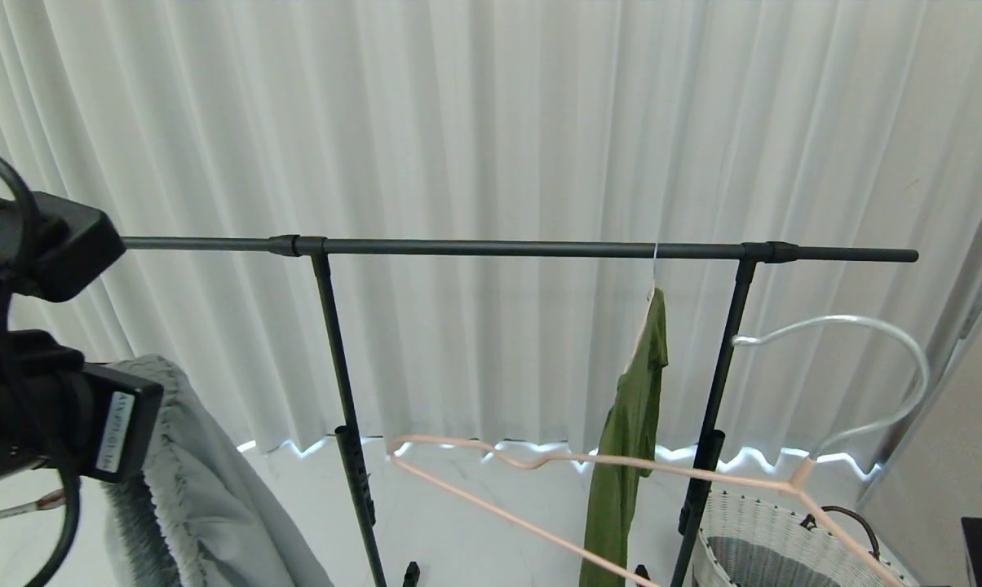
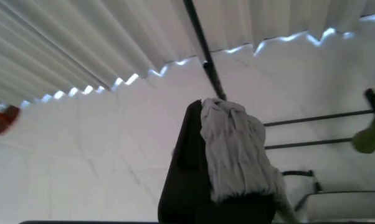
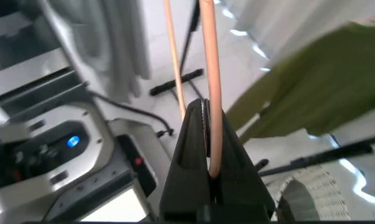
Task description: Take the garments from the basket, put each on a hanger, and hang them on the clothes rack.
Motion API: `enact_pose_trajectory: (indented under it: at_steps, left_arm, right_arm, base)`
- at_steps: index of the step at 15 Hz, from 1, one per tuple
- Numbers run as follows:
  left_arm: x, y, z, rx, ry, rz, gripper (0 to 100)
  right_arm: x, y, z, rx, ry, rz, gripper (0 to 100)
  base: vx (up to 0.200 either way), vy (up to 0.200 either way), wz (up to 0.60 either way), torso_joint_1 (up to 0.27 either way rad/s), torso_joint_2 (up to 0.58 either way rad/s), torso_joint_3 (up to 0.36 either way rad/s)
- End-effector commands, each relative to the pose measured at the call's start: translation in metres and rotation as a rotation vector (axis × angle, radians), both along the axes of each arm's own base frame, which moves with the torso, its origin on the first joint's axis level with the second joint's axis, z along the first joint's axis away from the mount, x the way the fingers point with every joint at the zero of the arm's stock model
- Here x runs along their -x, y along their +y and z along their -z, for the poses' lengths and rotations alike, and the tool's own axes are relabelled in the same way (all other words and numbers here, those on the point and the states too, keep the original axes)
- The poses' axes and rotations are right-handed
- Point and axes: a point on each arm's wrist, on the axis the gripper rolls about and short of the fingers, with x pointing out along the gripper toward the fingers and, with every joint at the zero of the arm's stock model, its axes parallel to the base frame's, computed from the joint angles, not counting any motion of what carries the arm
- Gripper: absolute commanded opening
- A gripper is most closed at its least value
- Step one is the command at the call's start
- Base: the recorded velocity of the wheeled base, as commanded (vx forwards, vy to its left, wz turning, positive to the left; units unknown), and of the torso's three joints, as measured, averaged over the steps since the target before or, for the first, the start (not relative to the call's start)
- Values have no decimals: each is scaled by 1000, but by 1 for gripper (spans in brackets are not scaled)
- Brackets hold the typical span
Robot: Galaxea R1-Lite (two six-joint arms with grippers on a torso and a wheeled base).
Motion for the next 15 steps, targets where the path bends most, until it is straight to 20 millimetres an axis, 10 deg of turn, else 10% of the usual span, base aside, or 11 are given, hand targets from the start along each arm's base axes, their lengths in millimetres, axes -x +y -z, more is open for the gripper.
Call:
enact_pose_trajectory:
  at_steps: [1, 15]
  left_arm:
    - [-20, -29, 13, 20, 63, 3, 0]
    - [-47, -71, 1, 98, -45, -21, 0]
  right_arm:
    - [0, 12, -2, 14, 10, -52, 0]
    - [-19, 76, -3, -86, 270, 140, 0]
  base:
    - [0, 0, 0, 0, 0, 0]
    - [0, 0, 0, 0, 0, 0]
